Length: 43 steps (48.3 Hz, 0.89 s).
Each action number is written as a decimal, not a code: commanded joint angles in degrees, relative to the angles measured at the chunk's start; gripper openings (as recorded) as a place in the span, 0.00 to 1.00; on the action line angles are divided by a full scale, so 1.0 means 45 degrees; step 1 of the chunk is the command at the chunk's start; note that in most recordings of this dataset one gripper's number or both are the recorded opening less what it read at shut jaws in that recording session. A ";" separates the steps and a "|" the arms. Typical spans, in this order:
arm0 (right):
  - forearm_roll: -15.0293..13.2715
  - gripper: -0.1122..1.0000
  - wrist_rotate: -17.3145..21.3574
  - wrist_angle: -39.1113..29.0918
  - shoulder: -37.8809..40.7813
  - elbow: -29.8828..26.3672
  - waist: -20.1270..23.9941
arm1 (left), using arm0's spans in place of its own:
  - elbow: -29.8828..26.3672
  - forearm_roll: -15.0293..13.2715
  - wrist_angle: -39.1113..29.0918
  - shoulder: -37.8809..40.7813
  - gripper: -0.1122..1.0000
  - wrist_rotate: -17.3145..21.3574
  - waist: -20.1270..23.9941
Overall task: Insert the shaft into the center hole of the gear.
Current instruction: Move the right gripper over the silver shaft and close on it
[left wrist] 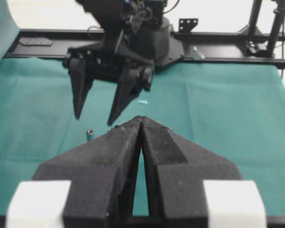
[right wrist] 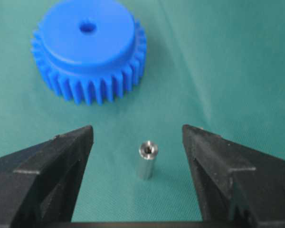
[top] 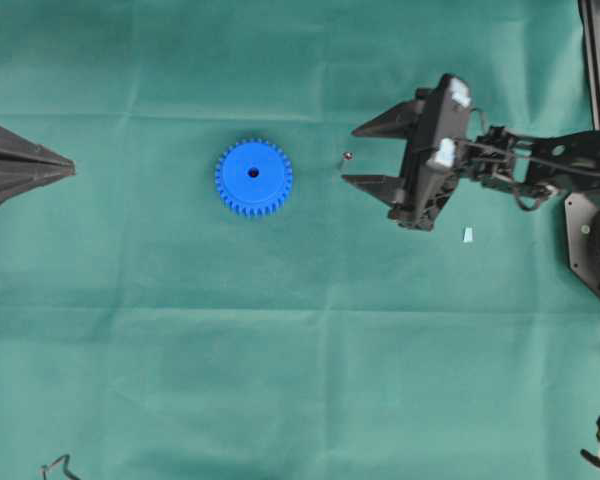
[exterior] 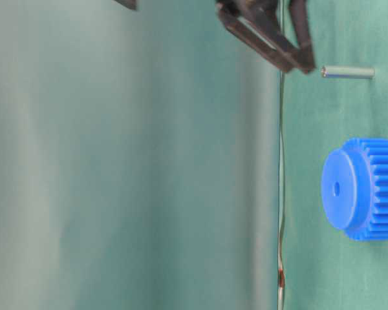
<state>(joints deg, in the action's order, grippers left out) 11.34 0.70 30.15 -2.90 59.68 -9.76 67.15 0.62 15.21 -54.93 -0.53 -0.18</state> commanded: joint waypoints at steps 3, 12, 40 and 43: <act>0.0273 0.80 -0.0020 0.0371 0.0586 -0.0312 -0.0059 | -0.0332 0.0039 0.0000 0.0098 0.10 0.0020 -0.0039; 0.0508 0.79 -0.0020 0.0742 0.0957 -0.0293 -0.0078 | -0.0312 0.0039 -0.0059 0.0098 0.10 0.0000 -0.0039; 0.0645 0.25 0.0000 0.0645 0.0938 -0.0254 0.0039 | -0.0332 0.0039 -0.0234 0.0098 0.10 0.0000 -0.0039; 0.0645 0.25 0.0000 0.0605 0.0938 -0.0293 0.0039 | -0.0332 0.0039 -0.0273 0.0098 0.10 0.0000 -0.0039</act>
<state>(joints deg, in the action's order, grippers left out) 14.06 0.70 32.70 1.93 59.06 -9.76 67.15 0.70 13.89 -54.84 -0.53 -0.18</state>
